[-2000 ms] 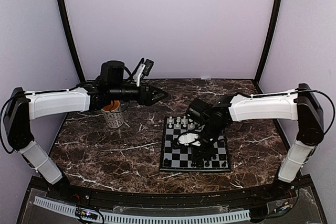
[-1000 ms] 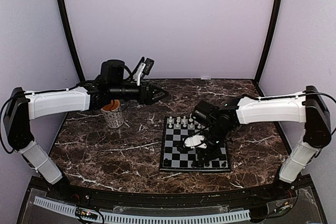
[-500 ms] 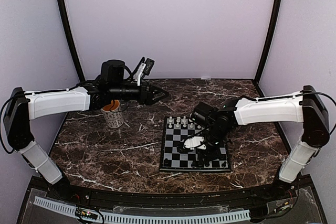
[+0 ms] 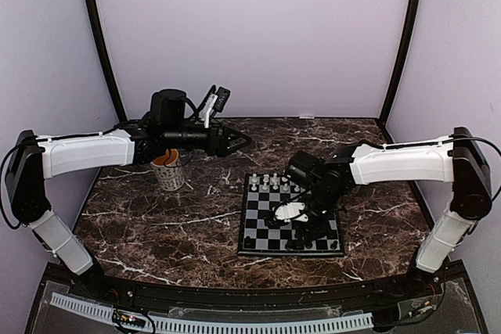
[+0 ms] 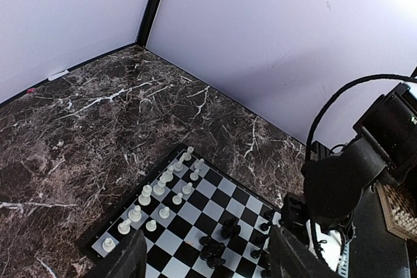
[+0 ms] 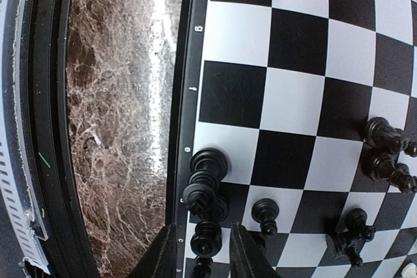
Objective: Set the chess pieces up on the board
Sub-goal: Adjust the king at d8, then pick up the bishop from the chessboard.
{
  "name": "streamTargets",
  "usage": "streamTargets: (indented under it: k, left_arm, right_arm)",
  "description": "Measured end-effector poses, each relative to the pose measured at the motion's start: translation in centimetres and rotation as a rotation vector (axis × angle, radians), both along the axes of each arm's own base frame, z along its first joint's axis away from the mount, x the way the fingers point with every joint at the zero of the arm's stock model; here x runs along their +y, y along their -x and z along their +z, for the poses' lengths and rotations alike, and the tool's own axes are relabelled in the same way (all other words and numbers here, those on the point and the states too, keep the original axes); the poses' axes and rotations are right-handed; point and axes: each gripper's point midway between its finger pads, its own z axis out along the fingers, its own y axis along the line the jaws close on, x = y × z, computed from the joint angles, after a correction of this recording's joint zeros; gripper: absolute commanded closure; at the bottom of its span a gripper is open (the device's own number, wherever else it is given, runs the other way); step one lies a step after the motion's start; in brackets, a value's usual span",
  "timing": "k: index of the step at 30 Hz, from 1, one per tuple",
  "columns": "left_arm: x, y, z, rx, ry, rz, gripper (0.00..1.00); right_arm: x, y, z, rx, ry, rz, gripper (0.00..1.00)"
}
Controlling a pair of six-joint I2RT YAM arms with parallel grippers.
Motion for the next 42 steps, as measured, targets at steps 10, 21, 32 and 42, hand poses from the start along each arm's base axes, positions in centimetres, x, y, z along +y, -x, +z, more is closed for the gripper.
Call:
streamTargets:
  k: [10, 21, 32, 42]
  left_arm:
    - [0.0, 0.0, 0.0, 0.001, 0.0, 0.0, 0.34]
    - [0.0, 0.0, -0.1, 0.001, -0.003, 0.003, 0.34]
    - [0.0, 0.0, -0.1, 0.001, -0.004, 0.003, 0.34]
    - [0.0, 0.0, -0.1, 0.001, -0.004, 0.003, 0.34]
  right_arm:
    - [0.0, -7.2, 5.2, -0.104, -0.133, -0.161, 0.69]
    - [1.6, -9.9, 2.1, -0.091, -0.106, -0.195, 0.7]
    - [2.4, -10.1, 0.6, -0.065, -0.108, -0.191, 0.73]
    - [3.2, -10.2, 0.6, -0.045, -0.133, -0.187, 0.88]
